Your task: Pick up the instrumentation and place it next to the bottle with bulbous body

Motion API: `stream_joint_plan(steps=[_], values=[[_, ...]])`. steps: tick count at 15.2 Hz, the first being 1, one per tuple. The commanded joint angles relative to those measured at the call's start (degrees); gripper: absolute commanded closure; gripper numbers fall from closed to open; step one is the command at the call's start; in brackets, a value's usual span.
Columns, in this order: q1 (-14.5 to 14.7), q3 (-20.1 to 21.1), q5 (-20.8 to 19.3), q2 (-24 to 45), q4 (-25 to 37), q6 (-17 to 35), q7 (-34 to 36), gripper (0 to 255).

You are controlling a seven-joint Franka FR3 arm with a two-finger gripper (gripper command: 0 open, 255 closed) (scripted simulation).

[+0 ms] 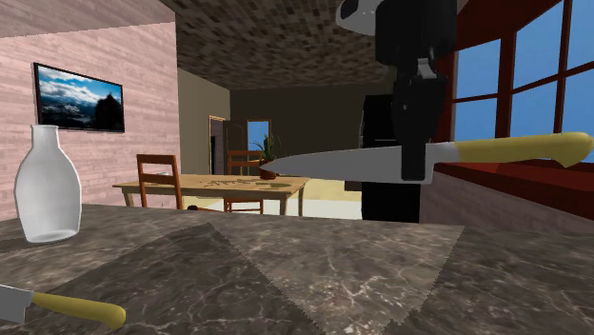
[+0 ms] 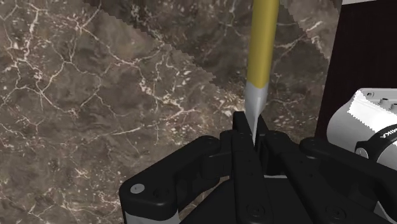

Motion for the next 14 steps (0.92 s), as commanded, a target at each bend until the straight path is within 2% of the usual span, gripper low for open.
stream_joint_plan(steps=[1, 14], values=[[0.2, 0.8, 0.7, 0.1, 1.3, -1.3, -0.1, 255], [1.6, 4.7, 4.3, 1.9, 11.4, -9.7, -1.3, 255]])
